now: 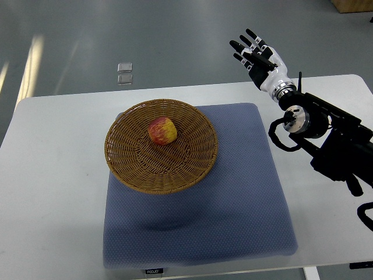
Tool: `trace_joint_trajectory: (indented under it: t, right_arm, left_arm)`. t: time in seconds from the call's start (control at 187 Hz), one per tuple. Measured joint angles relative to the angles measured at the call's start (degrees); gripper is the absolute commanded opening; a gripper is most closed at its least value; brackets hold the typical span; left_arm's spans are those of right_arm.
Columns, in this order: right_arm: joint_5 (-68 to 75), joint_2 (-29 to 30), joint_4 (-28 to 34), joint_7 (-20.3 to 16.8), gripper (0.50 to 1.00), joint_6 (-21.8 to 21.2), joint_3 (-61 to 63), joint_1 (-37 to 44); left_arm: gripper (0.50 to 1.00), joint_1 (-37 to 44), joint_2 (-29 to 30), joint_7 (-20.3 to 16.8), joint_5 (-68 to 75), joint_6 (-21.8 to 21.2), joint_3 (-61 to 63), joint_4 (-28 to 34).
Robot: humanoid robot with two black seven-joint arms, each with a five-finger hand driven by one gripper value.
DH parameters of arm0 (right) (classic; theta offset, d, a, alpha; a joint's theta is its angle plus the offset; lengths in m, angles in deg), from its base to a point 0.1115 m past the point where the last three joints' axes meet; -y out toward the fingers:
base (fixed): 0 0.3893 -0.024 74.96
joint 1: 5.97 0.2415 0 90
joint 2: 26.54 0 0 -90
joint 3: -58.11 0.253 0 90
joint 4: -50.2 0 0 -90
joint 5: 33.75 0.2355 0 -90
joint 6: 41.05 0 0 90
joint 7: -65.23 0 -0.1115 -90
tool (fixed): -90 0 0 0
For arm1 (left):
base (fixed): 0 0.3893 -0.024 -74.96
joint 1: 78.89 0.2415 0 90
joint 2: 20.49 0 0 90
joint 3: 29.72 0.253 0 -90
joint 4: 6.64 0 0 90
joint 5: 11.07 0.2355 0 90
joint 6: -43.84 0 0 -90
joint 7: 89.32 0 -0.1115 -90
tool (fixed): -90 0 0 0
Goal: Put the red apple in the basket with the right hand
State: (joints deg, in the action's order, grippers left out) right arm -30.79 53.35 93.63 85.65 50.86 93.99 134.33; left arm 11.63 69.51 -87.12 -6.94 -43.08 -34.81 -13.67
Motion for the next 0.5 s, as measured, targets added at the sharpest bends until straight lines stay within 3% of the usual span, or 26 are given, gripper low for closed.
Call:
trace_joint_trajectory:
  t: [0.498]
  right_arm:
    - [0.03, 1.40, -2.24, 2.20, 0.915, 0.05, 0.35, -1.58]
  left_arm:
    - [1.000, 0.01, 0.00, 0.00, 0.00, 0.00, 0.00, 0.00]
